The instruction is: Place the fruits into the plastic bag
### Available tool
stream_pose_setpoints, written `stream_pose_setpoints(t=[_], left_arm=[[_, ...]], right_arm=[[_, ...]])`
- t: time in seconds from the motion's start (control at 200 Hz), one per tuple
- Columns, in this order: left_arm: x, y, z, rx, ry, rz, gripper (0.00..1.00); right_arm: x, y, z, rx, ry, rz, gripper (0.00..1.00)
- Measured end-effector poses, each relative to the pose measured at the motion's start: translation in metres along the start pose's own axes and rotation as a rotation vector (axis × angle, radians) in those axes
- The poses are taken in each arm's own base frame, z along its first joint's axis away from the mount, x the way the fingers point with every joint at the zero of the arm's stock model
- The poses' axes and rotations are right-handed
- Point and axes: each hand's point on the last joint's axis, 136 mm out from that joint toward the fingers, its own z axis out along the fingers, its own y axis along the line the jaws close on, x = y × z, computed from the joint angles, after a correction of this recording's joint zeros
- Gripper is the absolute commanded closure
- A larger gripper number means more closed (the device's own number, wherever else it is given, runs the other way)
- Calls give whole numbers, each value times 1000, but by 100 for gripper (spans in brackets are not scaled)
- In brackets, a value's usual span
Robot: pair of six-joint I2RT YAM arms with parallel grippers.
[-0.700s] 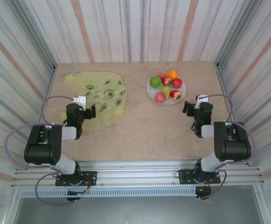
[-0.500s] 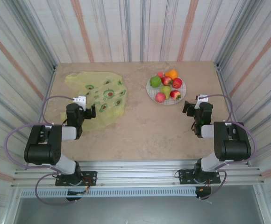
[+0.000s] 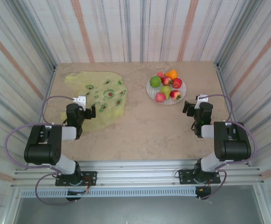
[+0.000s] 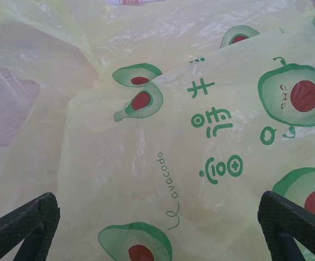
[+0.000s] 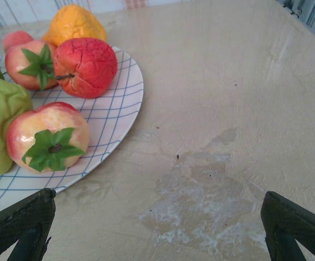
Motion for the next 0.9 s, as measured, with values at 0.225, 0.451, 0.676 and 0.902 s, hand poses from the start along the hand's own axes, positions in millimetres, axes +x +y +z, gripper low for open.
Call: stream_pose_setpoints(t=[0.225,0.451,0.676,0.902], left_arm=[[0,0,0,0,0,0,1],[0,0,0,0,0,0,1],[-6,10,-9,-51,18,-32,1],[-67,47,-49,-210,-91,-226,1]], right_arm=[[0,0,0,0,0,0,1],[0,0,0,0,0,0,1],[-5,-10,-8,83,29,0,1],[-80,-27,-52,174,-132,143,1]])
